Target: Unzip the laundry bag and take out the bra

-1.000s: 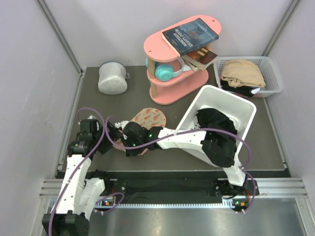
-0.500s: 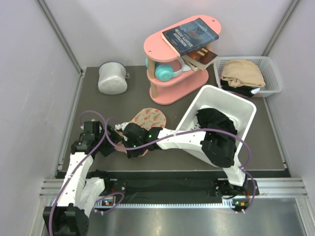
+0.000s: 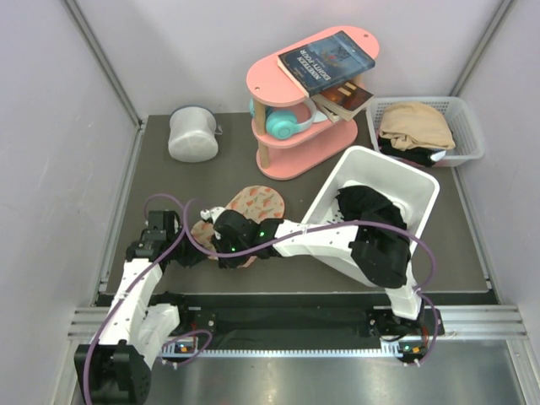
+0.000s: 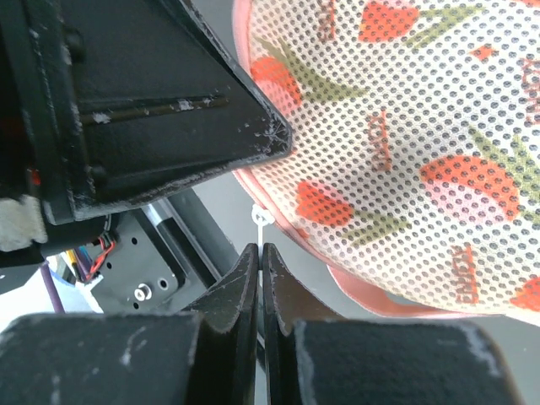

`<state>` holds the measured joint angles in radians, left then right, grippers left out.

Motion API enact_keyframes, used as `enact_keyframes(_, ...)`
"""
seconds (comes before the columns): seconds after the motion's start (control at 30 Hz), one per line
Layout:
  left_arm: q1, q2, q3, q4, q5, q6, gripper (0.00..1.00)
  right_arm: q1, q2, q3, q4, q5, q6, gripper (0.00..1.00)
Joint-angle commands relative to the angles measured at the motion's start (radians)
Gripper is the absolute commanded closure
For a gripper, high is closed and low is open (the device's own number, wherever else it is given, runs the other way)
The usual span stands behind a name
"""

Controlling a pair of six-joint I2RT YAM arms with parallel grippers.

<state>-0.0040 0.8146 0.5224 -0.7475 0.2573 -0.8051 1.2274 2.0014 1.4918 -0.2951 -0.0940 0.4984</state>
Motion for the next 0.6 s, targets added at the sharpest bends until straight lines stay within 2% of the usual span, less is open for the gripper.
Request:
enact_keyframes(0.0, -0.002, 0.005, 0.007, 0.036, -0.007, 0.015, 1.00, -0.009, -0.088, -0.039, 0.054, 0.016, 0.026, 1.00)
enact_keyframes(0.47, -0.002, 0.012, 0.018, 0.034, -0.027, 0.024, 1.00, -0.100, -0.204, -0.221, 0.108, 0.060, 0.075, 1.00)
enact_keyframes(0.57, -0.004, 0.024, 0.019, 0.048, -0.018, 0.021, 1.00, -0.100, -0.208, -0.220, 0.102, 0.069, 0.068, 1.00)
